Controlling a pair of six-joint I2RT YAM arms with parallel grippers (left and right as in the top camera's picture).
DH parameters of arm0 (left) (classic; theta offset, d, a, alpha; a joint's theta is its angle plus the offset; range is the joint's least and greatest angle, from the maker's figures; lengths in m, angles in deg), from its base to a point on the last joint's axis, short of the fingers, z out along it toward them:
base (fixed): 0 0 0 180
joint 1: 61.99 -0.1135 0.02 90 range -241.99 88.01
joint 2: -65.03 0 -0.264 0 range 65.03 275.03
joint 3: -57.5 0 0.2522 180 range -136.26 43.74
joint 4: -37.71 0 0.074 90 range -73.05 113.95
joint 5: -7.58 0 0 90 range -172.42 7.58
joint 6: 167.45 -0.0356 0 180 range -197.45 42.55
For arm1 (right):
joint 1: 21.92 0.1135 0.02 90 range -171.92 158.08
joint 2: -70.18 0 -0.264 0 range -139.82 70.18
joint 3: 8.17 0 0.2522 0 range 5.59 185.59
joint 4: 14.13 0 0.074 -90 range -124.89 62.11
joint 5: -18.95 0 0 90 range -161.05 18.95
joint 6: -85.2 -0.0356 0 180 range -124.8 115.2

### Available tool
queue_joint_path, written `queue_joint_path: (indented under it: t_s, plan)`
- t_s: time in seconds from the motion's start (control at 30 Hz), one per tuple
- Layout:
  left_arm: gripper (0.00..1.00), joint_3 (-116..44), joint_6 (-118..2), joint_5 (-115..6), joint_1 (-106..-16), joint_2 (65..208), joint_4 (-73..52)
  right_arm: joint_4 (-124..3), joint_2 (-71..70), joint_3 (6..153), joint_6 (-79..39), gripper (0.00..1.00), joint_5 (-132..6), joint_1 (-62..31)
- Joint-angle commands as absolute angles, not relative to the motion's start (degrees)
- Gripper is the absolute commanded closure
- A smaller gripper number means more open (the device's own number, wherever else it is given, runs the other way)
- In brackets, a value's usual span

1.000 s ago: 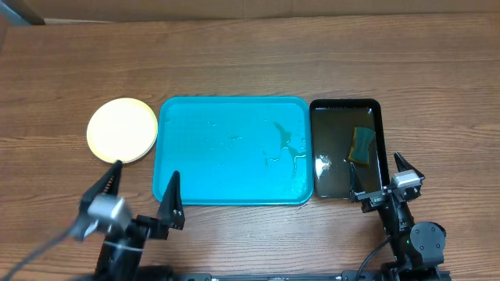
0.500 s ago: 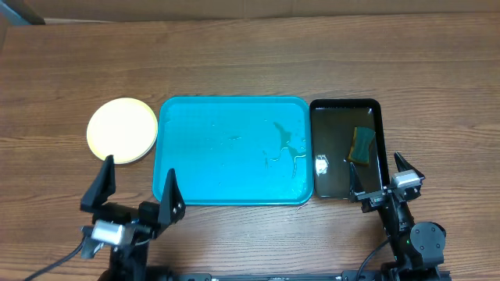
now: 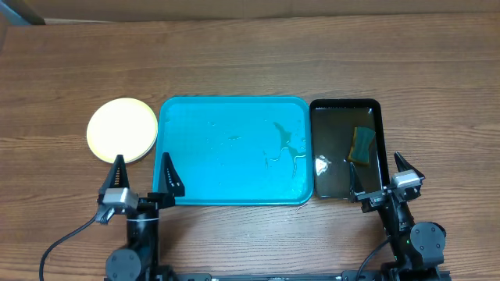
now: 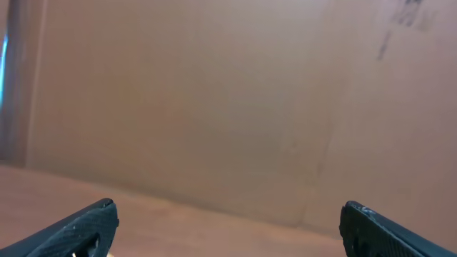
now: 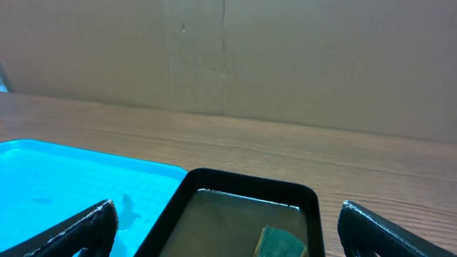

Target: Clean dirty plates on tray and stack at the side

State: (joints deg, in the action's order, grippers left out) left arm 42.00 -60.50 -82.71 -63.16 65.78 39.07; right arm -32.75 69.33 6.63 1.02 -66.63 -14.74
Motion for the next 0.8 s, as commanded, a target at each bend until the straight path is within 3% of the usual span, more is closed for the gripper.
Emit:
queue_joint_path:
  t_s: [0.0,0.27,0.4,0.77]
  plan:
    - [0.00,43.5,-59.7,-85.0,-63.6,65.2,34.1,-32.5,70.0,6.0,1.0,0.00,-67.1,-14.5]
    - [0.00,43.5,-68.2,-85.8,-63.6,65.2,19.5,-32.5,70.0,6.0,1.0,0.00,-67.1,-14.5]
    - [0.00,43.5,-74.0,-85.1,-63.5,65.2,19.7,-32.5,70.0,6.0,1.0,0.00,-67.1,-14.5]
    - [0.00,43.5,-74.2,-84.9,-63.5,65.2,19.7,-32.5,70.0,6.0,1.0,0.00,-67.1,-14.5]
